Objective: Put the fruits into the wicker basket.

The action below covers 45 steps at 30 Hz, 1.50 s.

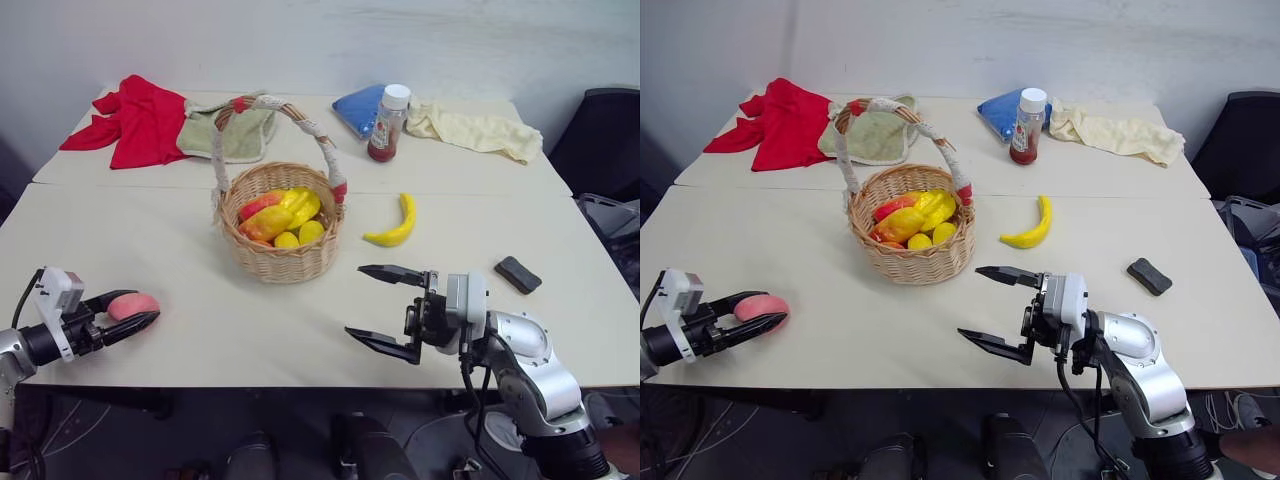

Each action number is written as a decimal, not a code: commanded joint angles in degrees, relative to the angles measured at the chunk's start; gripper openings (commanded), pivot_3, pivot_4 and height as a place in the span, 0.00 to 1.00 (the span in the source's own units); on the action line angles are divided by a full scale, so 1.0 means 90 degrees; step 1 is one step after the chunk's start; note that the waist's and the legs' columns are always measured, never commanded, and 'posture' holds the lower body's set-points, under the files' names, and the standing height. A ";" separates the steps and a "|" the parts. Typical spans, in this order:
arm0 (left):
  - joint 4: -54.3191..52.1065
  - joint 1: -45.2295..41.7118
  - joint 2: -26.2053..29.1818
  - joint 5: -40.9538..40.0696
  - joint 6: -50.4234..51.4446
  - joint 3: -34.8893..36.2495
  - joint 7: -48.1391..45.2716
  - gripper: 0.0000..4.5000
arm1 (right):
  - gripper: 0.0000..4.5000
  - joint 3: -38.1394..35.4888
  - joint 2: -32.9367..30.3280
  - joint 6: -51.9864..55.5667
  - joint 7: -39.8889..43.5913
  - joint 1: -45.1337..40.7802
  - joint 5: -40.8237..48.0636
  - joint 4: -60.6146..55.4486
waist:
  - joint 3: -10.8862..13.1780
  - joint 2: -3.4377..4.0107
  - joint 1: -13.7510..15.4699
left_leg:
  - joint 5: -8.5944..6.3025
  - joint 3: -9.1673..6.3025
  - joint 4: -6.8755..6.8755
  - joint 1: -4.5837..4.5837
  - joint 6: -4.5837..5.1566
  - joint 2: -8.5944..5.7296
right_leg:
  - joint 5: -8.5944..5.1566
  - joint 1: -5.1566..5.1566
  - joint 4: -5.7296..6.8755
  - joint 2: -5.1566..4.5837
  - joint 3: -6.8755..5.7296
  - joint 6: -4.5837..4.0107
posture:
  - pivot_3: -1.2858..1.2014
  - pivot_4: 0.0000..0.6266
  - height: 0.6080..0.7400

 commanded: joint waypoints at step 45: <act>-0.2809 -0.1745 -0.0570 -0.0871 0.0422 -0.0461 0.0473 1.00 | 1.00 -0.1445 0.1488 0.5050 -0.6466 -0.4689 -0.1201 0.4248 | 0.0018 0.0055 -0.0154 | 0.0015 -0.0001 0.0000 -0.0008 -0.0011 -0.0024 | 0.0019 -0.0022 -0.0004 0.0066 0.0095 0.0033 | 0.52 0.24 1.00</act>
